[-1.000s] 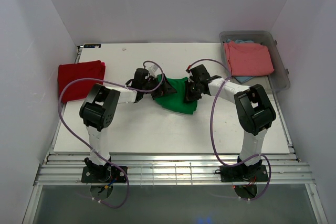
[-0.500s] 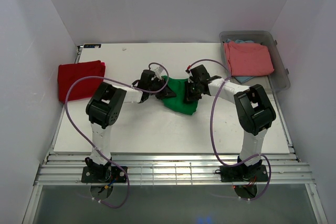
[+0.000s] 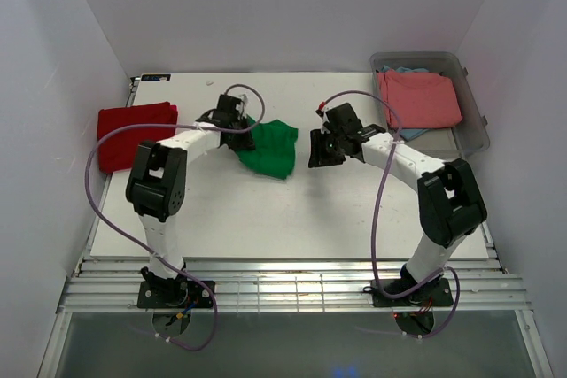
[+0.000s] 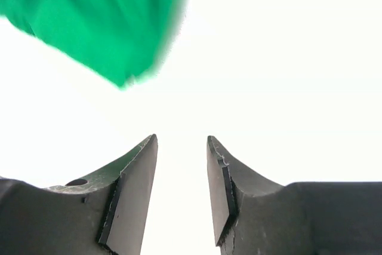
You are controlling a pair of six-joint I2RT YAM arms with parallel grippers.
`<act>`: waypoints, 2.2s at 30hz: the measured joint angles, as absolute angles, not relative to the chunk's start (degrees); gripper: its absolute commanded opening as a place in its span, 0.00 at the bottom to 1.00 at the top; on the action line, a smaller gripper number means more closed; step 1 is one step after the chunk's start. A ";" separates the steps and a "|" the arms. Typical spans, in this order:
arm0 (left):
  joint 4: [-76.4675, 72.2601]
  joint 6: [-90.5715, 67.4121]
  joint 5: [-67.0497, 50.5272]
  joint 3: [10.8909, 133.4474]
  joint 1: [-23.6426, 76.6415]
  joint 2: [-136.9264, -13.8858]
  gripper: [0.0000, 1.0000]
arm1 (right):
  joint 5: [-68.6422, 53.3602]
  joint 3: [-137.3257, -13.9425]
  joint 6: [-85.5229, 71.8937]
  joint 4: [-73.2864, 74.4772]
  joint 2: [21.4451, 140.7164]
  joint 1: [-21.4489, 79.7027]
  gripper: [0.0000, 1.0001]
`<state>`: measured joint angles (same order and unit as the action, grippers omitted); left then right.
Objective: Fold and stack the t-shirts
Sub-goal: Neatly place the folded tshirt to the corner
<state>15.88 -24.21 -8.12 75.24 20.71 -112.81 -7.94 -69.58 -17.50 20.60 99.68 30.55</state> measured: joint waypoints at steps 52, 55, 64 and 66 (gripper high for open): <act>44.95 -8.73 -0.67 106.78 -23.73 -114.98 0.01 | -12.16 -46.59 -16.86 21.06 78.22 30.46 0.45; 44.97 -9.67 -1.06 107.61 -23.94 -118.24 0.25 | -12.14 -46.59 -17.26 21.34 76.79 30.46 0.45; 48.58 -15.29 9.78 110.91 -23.90 -123.72 0.98 | -10.81 -46.70 -17.96 24.16 74.35 30.46 0.45; 49.30 -16.80 13.74 114.06 -23.81 -123.31 0.98 | -10.55 -47.03 -18.00 24.38 73.54 30.46 0.45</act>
